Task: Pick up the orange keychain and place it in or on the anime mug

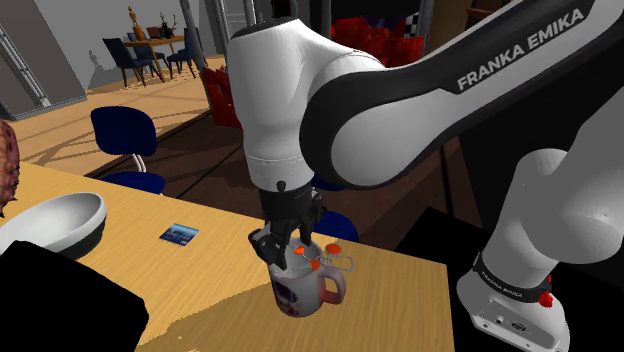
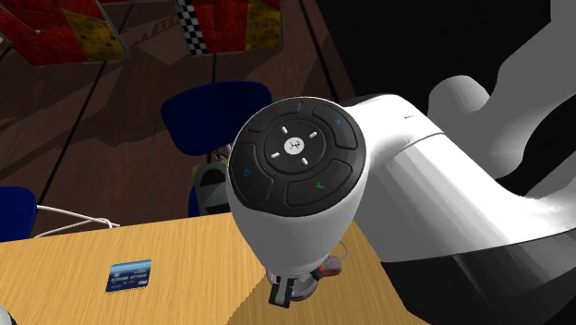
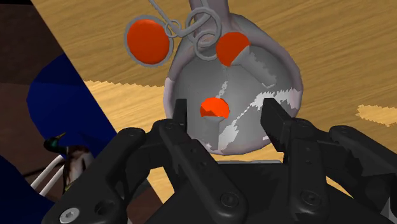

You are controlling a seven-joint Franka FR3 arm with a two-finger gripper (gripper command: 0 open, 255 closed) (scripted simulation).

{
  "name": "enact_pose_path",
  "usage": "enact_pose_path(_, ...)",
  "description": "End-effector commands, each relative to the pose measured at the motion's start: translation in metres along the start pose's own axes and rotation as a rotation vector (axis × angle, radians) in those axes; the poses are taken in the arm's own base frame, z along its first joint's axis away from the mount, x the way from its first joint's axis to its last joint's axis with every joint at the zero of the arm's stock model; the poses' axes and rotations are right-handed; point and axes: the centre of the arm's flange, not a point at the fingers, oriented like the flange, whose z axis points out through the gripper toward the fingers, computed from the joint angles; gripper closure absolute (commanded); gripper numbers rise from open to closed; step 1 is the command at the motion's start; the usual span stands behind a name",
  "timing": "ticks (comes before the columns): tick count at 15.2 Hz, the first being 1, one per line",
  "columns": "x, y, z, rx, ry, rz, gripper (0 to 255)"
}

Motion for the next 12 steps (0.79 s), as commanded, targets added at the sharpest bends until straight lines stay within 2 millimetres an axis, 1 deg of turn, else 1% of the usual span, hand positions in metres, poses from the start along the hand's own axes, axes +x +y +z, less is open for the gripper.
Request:
enact_pose_path(1,0.000,0.000,-0.012,-0.002,-0.003,0.001,0)
enact_pose_path(4,0.000,0.000,-0.049,-0.002,-0.003,0.001,0)
enact_pose_path(12,0.000,0.000,-0.049,-0.002,-0.003,0.001,0)
